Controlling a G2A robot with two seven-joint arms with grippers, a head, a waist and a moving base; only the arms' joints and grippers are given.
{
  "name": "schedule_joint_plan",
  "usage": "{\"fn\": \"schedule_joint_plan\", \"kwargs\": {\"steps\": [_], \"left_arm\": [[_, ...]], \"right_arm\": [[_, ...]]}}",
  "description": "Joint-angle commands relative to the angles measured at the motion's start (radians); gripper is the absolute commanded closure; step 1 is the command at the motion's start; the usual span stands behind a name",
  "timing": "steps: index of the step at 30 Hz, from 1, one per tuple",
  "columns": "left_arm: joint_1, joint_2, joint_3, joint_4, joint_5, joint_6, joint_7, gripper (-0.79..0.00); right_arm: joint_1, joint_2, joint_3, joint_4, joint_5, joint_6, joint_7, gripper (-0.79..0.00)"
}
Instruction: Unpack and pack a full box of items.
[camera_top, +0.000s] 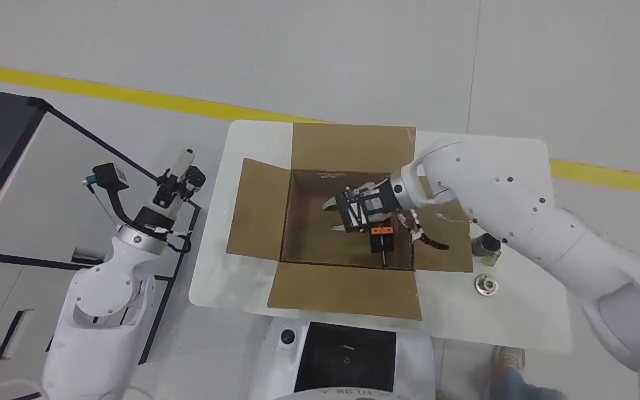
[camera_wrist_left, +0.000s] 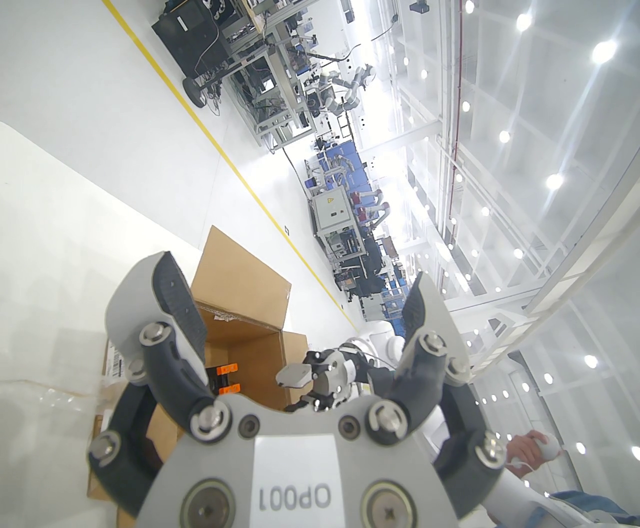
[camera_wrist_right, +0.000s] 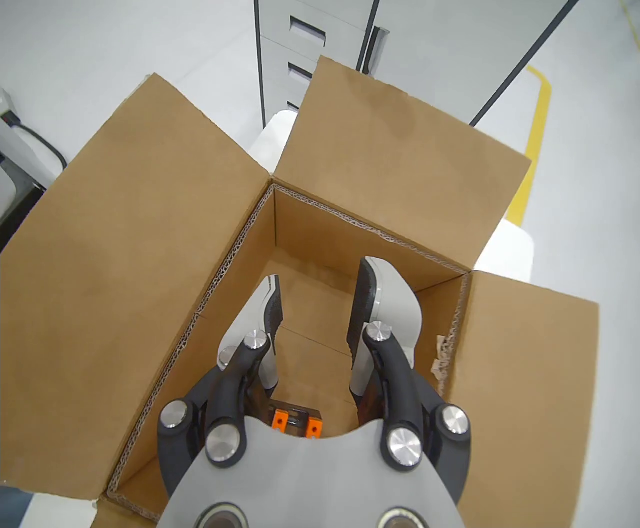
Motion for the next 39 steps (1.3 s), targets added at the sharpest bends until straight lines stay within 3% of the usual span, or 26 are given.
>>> {"fn": "schedule_joint_plan", "kwargs": {"steps": [1, 6, 14, 16, 18, 22, 26, 31, 39], "left_arm": [[0.0, 0.0, 0.0, 0.0, 0.0, 0.0, 0.0, -0.785], [0.0, 0.0, 0.0, 0.0, 0.0, 0.0, 0.0, -0.785], [0.0, 0.0, 0.0, 0.0, 0.0, 0.0, 0.0, -0.785], [0.0, 0.0, 0.0, 0.0, 0.0, 0.0, 0.0, -0.785], [0.0, 0.0, 0.0, 0.0, 0.0, 0.0, 0.0, -0.785], [0.0, 0.0, 0.0, 0.0, 0.0, 0.0, 0.0, -0.785], [0.0, 0.0, 0.0, 0.0, 0.0, 0.0, 0.0, -0.785], [0.0, 0.0, 0.0, 0.0, 0.0, 0.0, 0.0, -0.785], [0.0, 0.0, 0.0, 0.0, 0.0, 0.0, 0.0, -0.785]], "right_arm": [[-0.004, -0.019, -0.012, 0.031, -0.005, 0.0, 0.049, -0.237], [0.021, -0.052, -0.057, 0.075, 0.028, -0.002, 0.268, -0.246], [0.071, -0.092, -0.092, 0.138, 0.27, 0.002, 0.758, -0.252], [0.076, -0.109, -0.092, 0.114, 0.311, 0.022, 0.821, -0.277], [0.088, -0.119, -0.087, 0.08, 0.332, 0.024, 0.828, -0.388], [0.088, -0.119, -0.087, 0.08, 0.332, 0.024, 0.828, -0.388], [0.054, -0.13, -0.092, 0.072, 0.258, 0.087, 0.86, -0.323], [0.028, -0.16, -0.092, 0.187, 0.226, 0.068, 0.826, -0.231], [0.025, -0.214, -0.092, 0.333, 0.163, 0.054, 0.789, -0.237]]}}
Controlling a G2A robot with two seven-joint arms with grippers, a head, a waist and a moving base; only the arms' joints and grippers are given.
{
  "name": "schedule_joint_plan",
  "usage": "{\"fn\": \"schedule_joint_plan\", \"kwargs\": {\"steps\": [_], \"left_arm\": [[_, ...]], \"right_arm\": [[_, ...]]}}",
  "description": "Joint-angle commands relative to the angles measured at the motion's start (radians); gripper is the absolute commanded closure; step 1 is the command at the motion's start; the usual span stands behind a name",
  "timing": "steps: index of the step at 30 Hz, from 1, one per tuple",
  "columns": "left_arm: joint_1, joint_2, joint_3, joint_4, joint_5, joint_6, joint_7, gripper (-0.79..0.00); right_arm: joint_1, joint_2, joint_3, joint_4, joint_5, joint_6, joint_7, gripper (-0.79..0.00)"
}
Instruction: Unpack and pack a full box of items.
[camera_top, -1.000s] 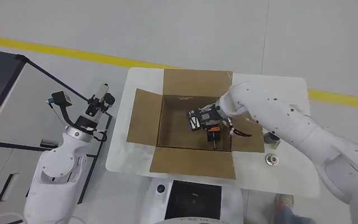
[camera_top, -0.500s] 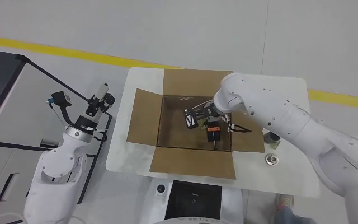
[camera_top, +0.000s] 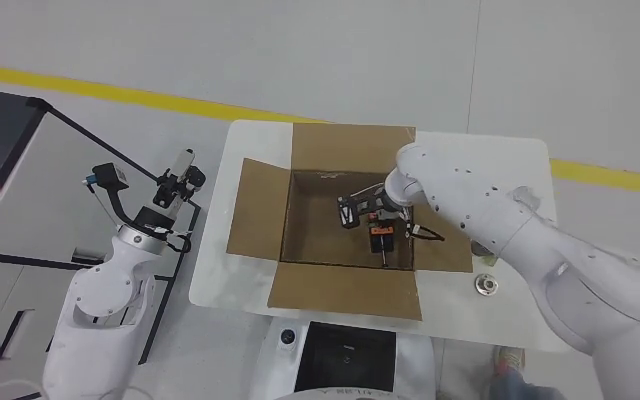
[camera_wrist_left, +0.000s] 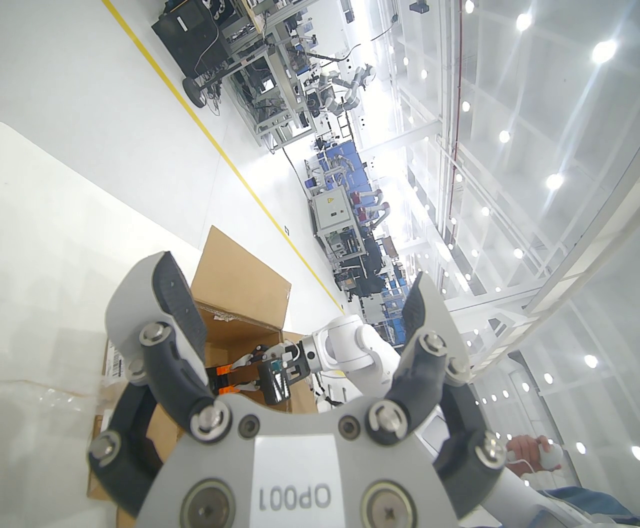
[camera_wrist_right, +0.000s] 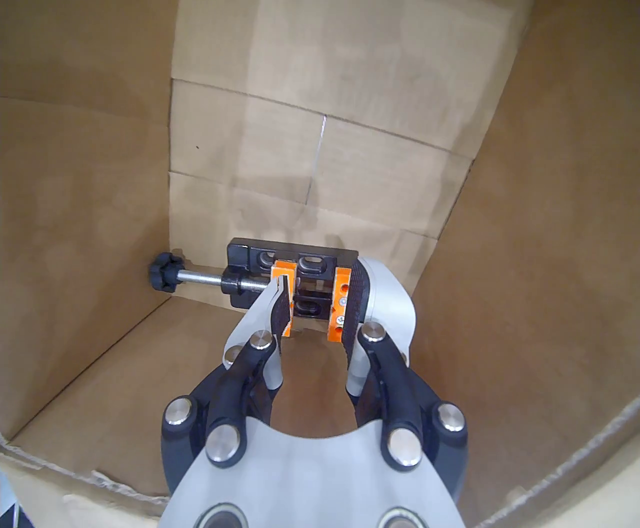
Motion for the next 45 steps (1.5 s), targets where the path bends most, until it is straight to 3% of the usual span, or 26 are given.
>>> {"fn": "schedule_joint_plan", "kwargs": {"steps": [1, 31, 33, 34, 36, 45], "left_arm": [[0.0, 0.0, 0.0, 0.0, 0.0, 0.0, 0.0, -0.785], [0.0, 0.0, 0.0, 0.0, 0.0, 0.0, 0.0, -0.785], [0.0, 0.0, 0.0, 0.0, 0.0, 0.0, 0.0, -0.785], [0.0, 0.0, 0.0, 0.0, 0.0, 0.0, 0.0, -0.785], [0.0, 0.0, 0.0, 0.0, 0.0, 0.0, 0.0, -0.785], [0.0, 0.0, 0.0, 0.0, 0.0, 0.0, 0.0, -0.785]], "right_arm": [[-0.001, -0.014, 0.0, 0.029, -0.017, 0.003, 0.007, -0.24], [-0.033, -0.232, 0.0, 0.344, -0.233, 0.02, 0.013, -0.271], [-0.036, -0.244, 0.0, 0.363, -0.24, 0.016, 0.001, -0.222], [-0.036, -0.248, 0.0, 0.375, -0.241, 0.01, -0.013, -0.092], [-0.035, -0.258, 0.002, 0.397, -0.243, -0.005, -0.042, 0.0], [-0.013, -0.275, 0.003, 0.45, -0.285, -0.053, -0.227, 0.0]]}}
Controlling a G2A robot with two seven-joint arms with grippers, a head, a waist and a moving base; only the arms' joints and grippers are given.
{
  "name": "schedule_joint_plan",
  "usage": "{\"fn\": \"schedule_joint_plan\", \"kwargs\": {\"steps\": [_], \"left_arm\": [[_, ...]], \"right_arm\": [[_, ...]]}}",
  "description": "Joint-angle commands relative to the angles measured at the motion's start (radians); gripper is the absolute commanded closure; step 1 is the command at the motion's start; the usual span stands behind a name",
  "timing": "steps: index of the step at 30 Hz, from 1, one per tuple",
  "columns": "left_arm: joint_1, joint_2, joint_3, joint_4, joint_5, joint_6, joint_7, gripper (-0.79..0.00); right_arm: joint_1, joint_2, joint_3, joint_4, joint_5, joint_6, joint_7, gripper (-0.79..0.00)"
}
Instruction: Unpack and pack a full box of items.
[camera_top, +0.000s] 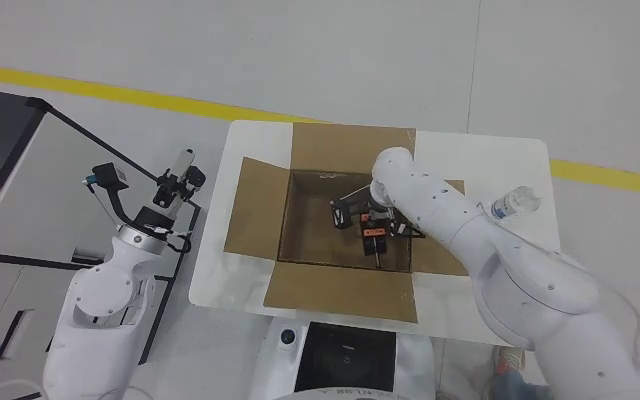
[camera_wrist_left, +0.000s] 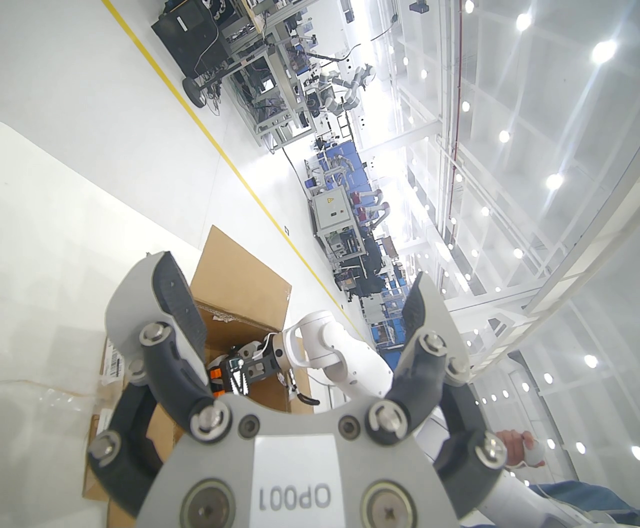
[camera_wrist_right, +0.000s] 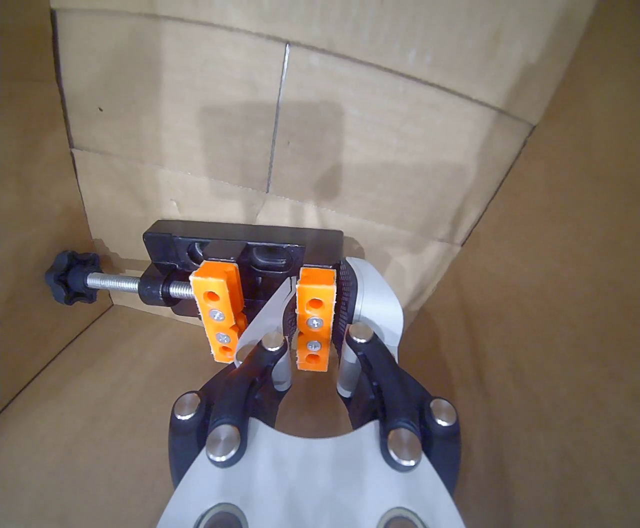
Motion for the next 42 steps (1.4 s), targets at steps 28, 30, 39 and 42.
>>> {"fn": "schedule_joint_plan", "kwargs": {"steps": [28, 30, 39, 42], "left_arm": [[0.0, 0.0, 0.0, 0.0, 0.0, 0.0, 0.0, -0.785], [0.0, 0.0, 0.0, 0.0, 0.0, 0.0, 0.0, -0.785], [0.0, 0.0, 0.0, 0.0, 0.0, 0.0, 0.0, -0.785], [0.0, 0.0, 0.0, 0.0, 0.0, 0.0, 0.0, -0.785]], "right_arm": [[-0.143, 0.562, 0.394, -0.986, -0.101, 0.053, -0.285, 0.0], [-0.234, 0.619, 0.498, -1.089, -0.1, 0.069, -0.232, 0.0], [-0.684, 0.791, 1.016, -1.411, -0.034, 0.123, -0.114, 0.0], [-0.853, 0.822, 1.194, -1.489, -0.014, 0.164, -0.088, 0.0]]}}
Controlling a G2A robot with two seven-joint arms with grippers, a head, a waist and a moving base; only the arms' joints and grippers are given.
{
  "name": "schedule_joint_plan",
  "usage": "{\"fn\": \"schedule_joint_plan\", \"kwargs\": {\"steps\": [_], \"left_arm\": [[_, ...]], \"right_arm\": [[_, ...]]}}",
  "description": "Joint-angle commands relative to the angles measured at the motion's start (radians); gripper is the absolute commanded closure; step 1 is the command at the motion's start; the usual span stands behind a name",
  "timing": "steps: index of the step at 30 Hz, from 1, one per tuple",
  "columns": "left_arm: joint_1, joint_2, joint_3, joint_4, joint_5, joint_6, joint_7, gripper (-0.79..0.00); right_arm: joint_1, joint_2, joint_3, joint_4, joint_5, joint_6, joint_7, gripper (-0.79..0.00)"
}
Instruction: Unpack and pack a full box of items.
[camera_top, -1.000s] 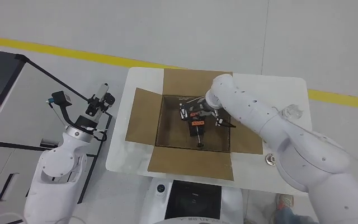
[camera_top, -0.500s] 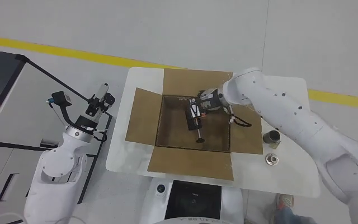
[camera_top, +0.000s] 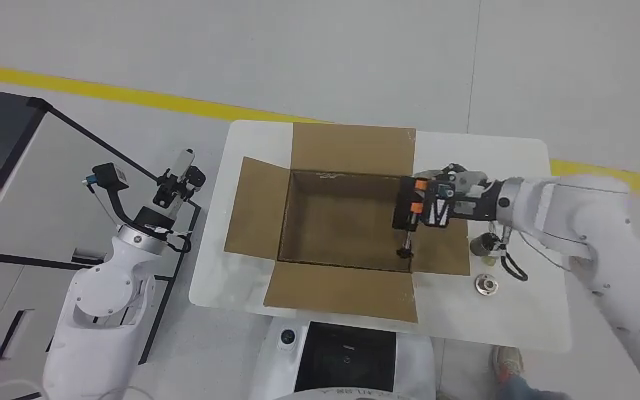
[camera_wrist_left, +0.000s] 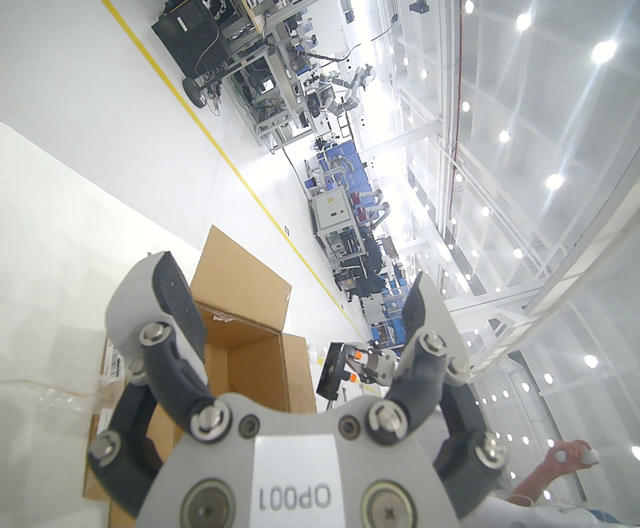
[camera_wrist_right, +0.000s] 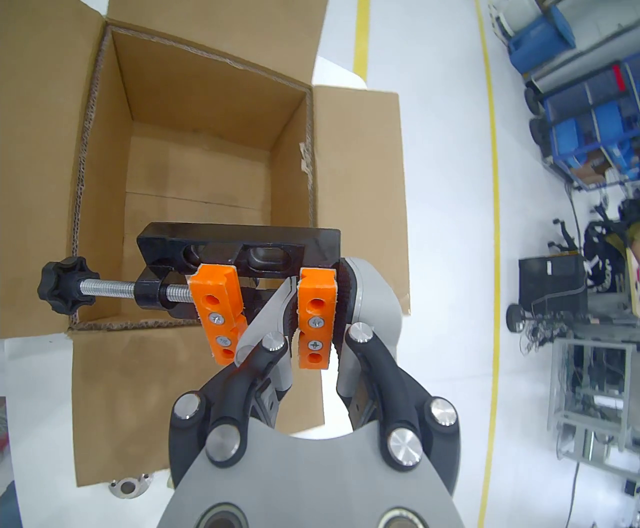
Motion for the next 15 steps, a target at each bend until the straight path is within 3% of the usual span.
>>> {"fn": "schedule_joint_plan", "kwargs": {"steps": [1, 5, 11, 15], "left_arm": [[0.0, 0.0, 0.0, 0.0, 0.0, 0.0, 0.0, -0.785], [0.0, 0.0, 0.0, 0.0, 0.0, 0.0, 0.0, -0.785], [0.0, 0.0, 0.0, 0.0, 0.0, 0.0, 0.0, -0.785], [0.0, 0.0, 0.0, 0.0, 0.0, 0.0, 0.0, -0.785]], "right_arm": [[-0.14, 0.018, 0.152, -0.05, 0.017, 0.03, 0.015, 0.0], [-0.368, 0.034, 0.386, -0.093, 0.06, 0.052, 0.033, 0.0], [-0.635, 0.019, 0.597, -0.224, 0.125, 0.225, 0.134, 0.0], [-0.813, -0.005, 0.732, -0.259, 0.167, 0.286, 0.093, 0.0]]}}
